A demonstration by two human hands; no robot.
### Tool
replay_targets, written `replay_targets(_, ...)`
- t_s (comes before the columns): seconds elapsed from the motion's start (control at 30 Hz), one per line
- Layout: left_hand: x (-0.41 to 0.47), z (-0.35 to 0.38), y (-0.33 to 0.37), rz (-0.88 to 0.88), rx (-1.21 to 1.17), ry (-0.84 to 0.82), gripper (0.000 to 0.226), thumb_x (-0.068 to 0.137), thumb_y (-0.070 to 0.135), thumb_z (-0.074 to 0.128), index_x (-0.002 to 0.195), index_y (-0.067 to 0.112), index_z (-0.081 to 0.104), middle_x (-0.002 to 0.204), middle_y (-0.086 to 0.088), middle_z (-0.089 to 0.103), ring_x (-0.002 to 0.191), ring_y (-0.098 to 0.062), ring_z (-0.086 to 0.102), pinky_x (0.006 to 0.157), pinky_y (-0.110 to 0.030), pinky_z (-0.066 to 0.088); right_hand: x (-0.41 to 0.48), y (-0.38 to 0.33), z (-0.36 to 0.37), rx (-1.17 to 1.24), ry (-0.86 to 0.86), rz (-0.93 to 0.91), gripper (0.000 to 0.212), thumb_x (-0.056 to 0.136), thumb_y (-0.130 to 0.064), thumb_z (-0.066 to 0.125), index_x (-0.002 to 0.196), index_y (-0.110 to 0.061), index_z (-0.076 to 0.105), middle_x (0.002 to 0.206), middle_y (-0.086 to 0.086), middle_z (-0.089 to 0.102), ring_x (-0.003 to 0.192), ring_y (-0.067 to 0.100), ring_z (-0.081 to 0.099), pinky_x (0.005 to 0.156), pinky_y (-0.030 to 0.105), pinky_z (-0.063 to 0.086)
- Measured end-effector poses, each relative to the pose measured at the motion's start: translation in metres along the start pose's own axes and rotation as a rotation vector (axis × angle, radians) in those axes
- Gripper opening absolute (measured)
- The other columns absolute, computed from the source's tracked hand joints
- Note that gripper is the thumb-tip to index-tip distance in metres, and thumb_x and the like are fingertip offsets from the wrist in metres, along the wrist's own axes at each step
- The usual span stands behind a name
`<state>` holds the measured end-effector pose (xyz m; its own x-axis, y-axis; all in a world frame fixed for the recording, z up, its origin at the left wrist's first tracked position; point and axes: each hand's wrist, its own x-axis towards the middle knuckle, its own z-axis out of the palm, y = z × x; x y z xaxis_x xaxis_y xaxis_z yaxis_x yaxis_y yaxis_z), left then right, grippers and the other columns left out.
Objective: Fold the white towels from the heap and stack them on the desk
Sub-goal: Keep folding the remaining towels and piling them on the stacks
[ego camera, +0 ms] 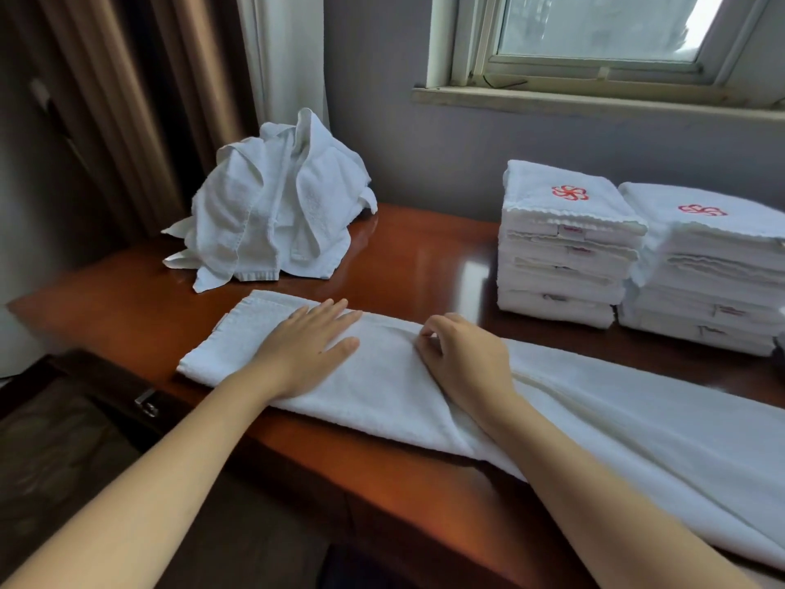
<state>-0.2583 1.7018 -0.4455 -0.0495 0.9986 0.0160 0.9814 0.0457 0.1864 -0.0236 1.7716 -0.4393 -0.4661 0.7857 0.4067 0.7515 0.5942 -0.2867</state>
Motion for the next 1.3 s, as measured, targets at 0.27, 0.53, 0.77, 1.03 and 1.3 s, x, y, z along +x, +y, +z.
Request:
replay_targets(0.27, -0.017, -0.011, -0.008, -0.059, -0.018, -0.004, 0.053, 0.103, 0.049, 0.026, 0.155, 0.039, 0.019, 0.164, 0.012, 0.008, 0.150, -0.003, -0.001, 0.121, -0.030, -0.002, -0.005, -0.022, 0.001, 0.065, -0.050, 0.001, 0.018, 0.095, -0.029, 0.049, 0.097, -0.023, 0.065, 0.094, -0.007, 0.058, 0.084, 0.019, 0.059, 0.059, 0.030, 0.037)
replay_targets(0.53, -0.022, -0.003, 0.095, 0.109, -0.312, 0.195, 0.041, 0.100, 0.029, 0.049, 0.141, 0.032, 0.049, 0.149, 0.017, 0.043, 0.144, -0.005, 0.027, 0.110, -0.024, 0.024, -0.041, 0.030, -0.048, -0.024, -0.135, 0.058, 0.034, 0.090, -0.022, 0.054, 0.121, -0.031, 0.062, 0.114, -0.009, 0.060, 0.107, 0.018, 0.056, 0.066, 0.028, 0.036)
replay_targets(0.77, -0.024, 0.005, 0.197, 0.375, -0.390, 0.208, 0.039, 0.094, 0.016, 0.056, 0.132, 0.027, 0.059, 0.135, 0.013, 0.056, 0.126, -0.006, 0.049, 0.100, -0.024, 0.041, -0.109, 0.088, -0.099, -0.129, -0.033, 0.183, 0.032, 0.084, -0.020, 0.055, 0.110, -0.034, 0.067, 0.113, -0.012, 0.064, 0.105, 0.017, 0.060, 0.067, 0.027, 0.037)
replay_targets(1.03, -0.010, 0.024, 0.268, 0.554, -0.250, 0.152, 0.041, 0.090, 0.016, 0.057, 0.128, 0.030, 0.061, 0.132, 0.013, 0.059, 0.121, -0.008, 0.054, 0.094, -0.018, 0.037, -0.173, 0.144, -0.151, -0.158, 0.002, 0.400, 0.037, 0.078, -0.017, 0.058, 0.111, -0.032, 0.067, 0.112, -0.011, 0.067, 0.108, 0.014, 0.060, 0.083, 0.028, 0.047)
replay_targets(1.3, 0.020, 0.029, 0.305, 0.485, -0.141, 0.221, 0.020, 0.097, 0.035, 0.053, 0.109, 0.030, 0.067, 0.113, 0.009, 0.067, 0.106, -0.018, 0.062, 0.081, -0.031, 0.047, -0.194, 0.189, -0.190, 0.106, 0.172, 0.679, 0.026, 0.074, -0.012, 0.061, 0.087, -0.034, 0.068, 0.087, -0.015, 0.068, 0.091, 0.012, 0.064, 0.077, 0.030, 0.052)
